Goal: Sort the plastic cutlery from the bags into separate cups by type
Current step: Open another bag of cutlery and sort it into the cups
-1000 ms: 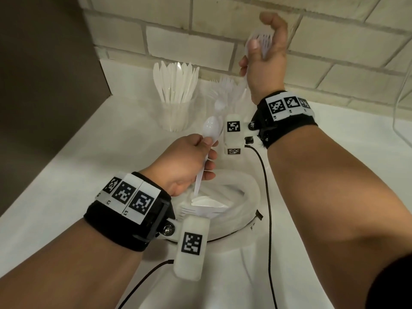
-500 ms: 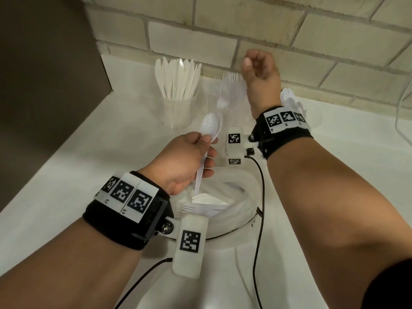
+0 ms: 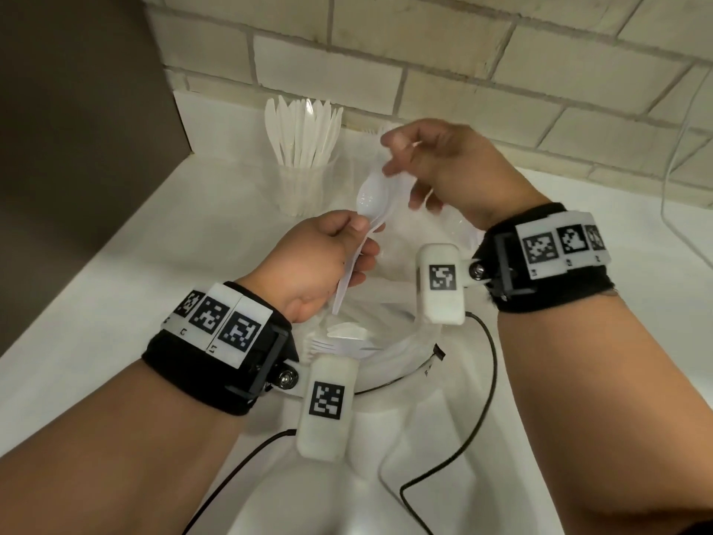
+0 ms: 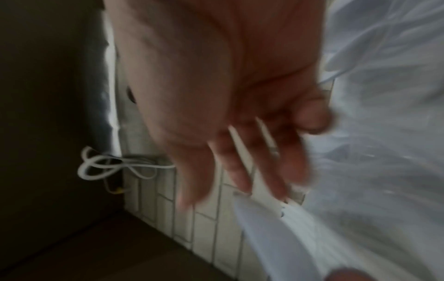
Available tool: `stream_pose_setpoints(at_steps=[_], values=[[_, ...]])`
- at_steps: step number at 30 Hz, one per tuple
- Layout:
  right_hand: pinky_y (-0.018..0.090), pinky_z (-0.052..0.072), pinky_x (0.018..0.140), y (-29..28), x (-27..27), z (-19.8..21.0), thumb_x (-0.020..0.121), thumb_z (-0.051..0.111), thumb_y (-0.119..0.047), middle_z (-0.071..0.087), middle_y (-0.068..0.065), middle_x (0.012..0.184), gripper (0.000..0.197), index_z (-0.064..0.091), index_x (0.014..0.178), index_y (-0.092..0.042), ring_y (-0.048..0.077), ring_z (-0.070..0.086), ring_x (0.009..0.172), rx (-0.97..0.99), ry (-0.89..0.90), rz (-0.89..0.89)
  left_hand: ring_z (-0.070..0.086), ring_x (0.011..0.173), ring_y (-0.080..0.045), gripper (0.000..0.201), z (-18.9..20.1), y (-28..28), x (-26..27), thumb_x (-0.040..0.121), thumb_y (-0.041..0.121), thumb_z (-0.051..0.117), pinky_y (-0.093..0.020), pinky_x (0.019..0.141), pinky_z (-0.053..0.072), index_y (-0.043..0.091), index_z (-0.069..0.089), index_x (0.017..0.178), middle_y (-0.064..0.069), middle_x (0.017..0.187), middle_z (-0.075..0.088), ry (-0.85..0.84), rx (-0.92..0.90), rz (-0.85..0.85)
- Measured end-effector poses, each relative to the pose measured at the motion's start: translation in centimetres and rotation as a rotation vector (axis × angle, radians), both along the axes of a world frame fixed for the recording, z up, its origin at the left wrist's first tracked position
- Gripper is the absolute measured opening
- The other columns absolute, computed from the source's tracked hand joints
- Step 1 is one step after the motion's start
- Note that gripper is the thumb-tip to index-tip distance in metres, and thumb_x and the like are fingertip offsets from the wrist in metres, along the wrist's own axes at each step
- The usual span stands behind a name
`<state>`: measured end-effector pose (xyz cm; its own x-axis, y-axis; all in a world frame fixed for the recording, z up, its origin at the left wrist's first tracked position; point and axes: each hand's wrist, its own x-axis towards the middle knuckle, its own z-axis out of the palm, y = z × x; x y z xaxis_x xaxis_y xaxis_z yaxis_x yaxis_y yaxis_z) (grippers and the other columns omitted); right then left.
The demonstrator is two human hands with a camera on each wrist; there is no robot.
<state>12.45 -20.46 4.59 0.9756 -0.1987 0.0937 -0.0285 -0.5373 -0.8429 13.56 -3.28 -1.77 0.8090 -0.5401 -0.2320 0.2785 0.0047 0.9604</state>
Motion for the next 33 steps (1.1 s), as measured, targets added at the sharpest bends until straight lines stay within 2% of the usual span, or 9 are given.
stream_pose_setpoints(at_steps=[4, 6, 10, 14, 16, 19, 24, 27, 33], values=[[0.028, 0.042, 0.045, 1.8, -2.8, 0.1, 0.092, 0.062, -0.02, 0.07, 0.007, 0.073, 0.024, 0.059, 0.115, -0.014, 0.015, 0.055, 0.049, 0.002, 0.089, 0.143, 0.066, 0.066, -0.006, 0.021, 0.7, -0.1, -0.9, 0.096, 0.028, 0.054, -0.026, 0.071, 0.053, 0.016, 0.071, 0.096, 0.004, 0.074, 0.071, -0.078, 0.006, 0.006], [0.025, 0.041, 0.043, 2.3, -3.4, -0.3, 0.094, 0.056, -0.011, 0.066, -0.005, 0.06, 0.012, 0.061, 0.105, -0.008, 0.011, 0.052, 0.043, -0.035, 0.06, 0.097, 0.07, 0.076, -0.012, 0.026, 0.8, 0.1, -1.2, 0.096, 0.032, 0.053, -0.031, 0.08, 0.056, 0.013, 0.07, 0.097, -0.001, 0.082, 0.073, -0.096, 0.0, 0.017], [0.02, 0.041, 0.045, 1.4, -4.6, -0.2, 0.095, 0.053, -0.008, 0.074, 0.005, 0.086, 0.008, 0.061, 0.097, -0.011, 0.012, 0.051, 0.046, -0.068, 0.005, -0.042, 0.06, 0.095, -0.011, 0.02, 1.1, 1.7, -0.6, 0.094, 0.035, 0.053, -0.029, 0.086, 0.048, 0.018, 0.063, 0.101, 0.01, 0.094, 0.064, -0.459, 0.354, 0.061], [0.02, 0.044, 0.046, -1.9, -5.5, 1.7, 0.093, 0.051, -0.006, 0.072, 0.008, 0.087, 0.016, 0.054, 0.09, -0.021, 0.005, 0.053, 0.046, -0.118, -0.141, -0.237, 0.056, 0.082, -0.011, 0.021, 1.4, 3.0, -0.5, 0.083, 0.04, 0.068, -0.021, 0.062, 0.043, 0.024, 0.068, 0.095, 0.008, 0.094, 0.063, -0.565, 0.765, -0.291], [0.02, 0.05, 0.057, -3.9, -5.8, 3.0, 0.091, 0.045, -0.003, 0.072, 0.004, 0.089, 0.021, 0.05, 0.09, -0.024, 0.003, 0.059, 0.061, -0.225, -0.235, -0.386, 0.055, 0.092, -0.012, 0.031, 1.1, 3.0, -0.7, 0.084, 0.044, 0.066, -0.021, 0.066, 0.043, 0.027, 0.066, 0.11, 0.006, 0.11, 0.063, -0.604, 0.994, -0.538], [0.002, 0.04, 0.061, -6.0, -5.8, 4.4, 0.087, 0.034, 0.002, 0.066, 0.0, 0.093, 0.03, 0.054, 0.105, -0.011, 0.007, 0.058, 0.082, -0.413, -0.278, -0.564, 0.052, 0.113, -0.018, 0.05, 0.4, 2.7, -0.6, 0.086, 0.036, 0.064, -0.024, 0.089, 0.042, 0.027, 0.051, 0.133, 0.0, 0.136, 0.049, -0.687, 1.117, -0.656], [0.029, 0.045, 0.071, -7.5, -4.6, 3.6, 0.083, 0.032, 0.006, 0.066, 0.011, 0.098, 0.037, 0.051, 0.113, -0.005, 0.022, 0.059, 0.09, -0.565, -0.187, -0.648, 0.043, 0.125, -0.027, 0.075, -0.3, 2.1, -0.7, 0.075, 0.028, 0.075, -0.036, 0.103, 0.042, 0.039, 0.039, 0.14, -0.003, 0.146, 0.027, -0.743, 1.147, -0.671], [0.034, 0.045, 0.072, -7.9, -3.1, 1.7, 0.086, 0.036, 0.004, 0.065, 0.016, 0.102, 0.033, 0.049, 0.114, -0.005, 0.032, 0.061, 0.095, -0.64, -0.047, -0.623, 0.037, 0.128, -0.03, 0.083, -0.6, 2.1, -0.9, 0.069, 0.036, 0.079, -0.04, 0.102, 0.043, 0.046, 0.036, 0.139, -0.003, 0.149, 0.018, -0.683, 1.226, -0.663], [0.038, 0.043, 0.085, -8.1, -2.2, -1.0, 0.1, 0.039, -0.032, 0.042, 0.02, 0.133, 0.042, 0.039, 0.133, -0.007, 0.038, 0.056, 0.109, -0.59, 0.22, -0.581, 0.036, 0.129, -0.029, 0.054, -0.9, 2.9, -0.5, 0.075, 0.037, 0.076, -0.037, 0.105, 0.039, 0.047, 0.052, 0.122, -0.002, 0.15, 0.019, -0.675, 1.139, -0.601]])
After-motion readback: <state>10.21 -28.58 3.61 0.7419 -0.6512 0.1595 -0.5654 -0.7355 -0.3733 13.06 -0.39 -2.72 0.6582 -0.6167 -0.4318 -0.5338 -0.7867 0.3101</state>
